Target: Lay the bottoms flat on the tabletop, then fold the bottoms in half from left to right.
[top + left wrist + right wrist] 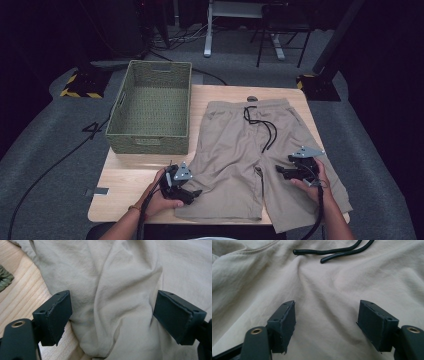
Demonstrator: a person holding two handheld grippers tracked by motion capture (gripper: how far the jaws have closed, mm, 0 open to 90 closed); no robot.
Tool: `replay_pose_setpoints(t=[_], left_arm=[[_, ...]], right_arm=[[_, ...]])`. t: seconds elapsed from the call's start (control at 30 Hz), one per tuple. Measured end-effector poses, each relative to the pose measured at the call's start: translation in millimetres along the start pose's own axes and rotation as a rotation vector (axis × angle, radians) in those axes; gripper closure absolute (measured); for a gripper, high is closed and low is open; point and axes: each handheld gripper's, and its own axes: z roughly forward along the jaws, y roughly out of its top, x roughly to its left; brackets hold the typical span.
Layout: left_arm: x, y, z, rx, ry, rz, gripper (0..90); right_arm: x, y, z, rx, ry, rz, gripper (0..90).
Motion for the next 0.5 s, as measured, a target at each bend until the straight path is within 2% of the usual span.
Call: replay_pose_setpoints(t=[0.07,0.13,0.23,0.33,0.37,0.43,0.5], left_arm=[[0.3,-0.3,-0.3,-0.002,-0.002,-0.001,15.4],[1.2,-0.3,-0.9,0.000,-0.009,-0.007,15.5],[3.2,0.3,-4.5,0.005,-0.016,-0.022,16.0],[4.2,0.2,-14.0,-0.016,-0.020,-0.026,16.0],[4.7,-0.2,-16.7,-0.008,-0.014,-0.015,16.0],[6.2,-2.4,-19.8,0.003,-0.003,-0.021,16.0],[6.9,-4.5,-19.1,0.026,-0.006,-0.028,16.0]], right_arm=[[0.2,0.7,-1.3,-0.005,-0.008,-0.006,30.7],[0.2,4.0,-4.4,-0.027,0.007,0.006,30.9],[0.9,13.8,-9.4,-0.047,-0.001,-0.010,31.2],[0.4,30.0,-11.1,-0.074,0.004,-0.012,31.5],[1.2,36.5,-11.0,-0.088,0.012,-0.011,31.6],[2.9,50.5,-9.6,-0.115,0.023,-0.014,32.3],[7.4,65.3,-4.7,-0.120,0.017,-0.036,32.7]])
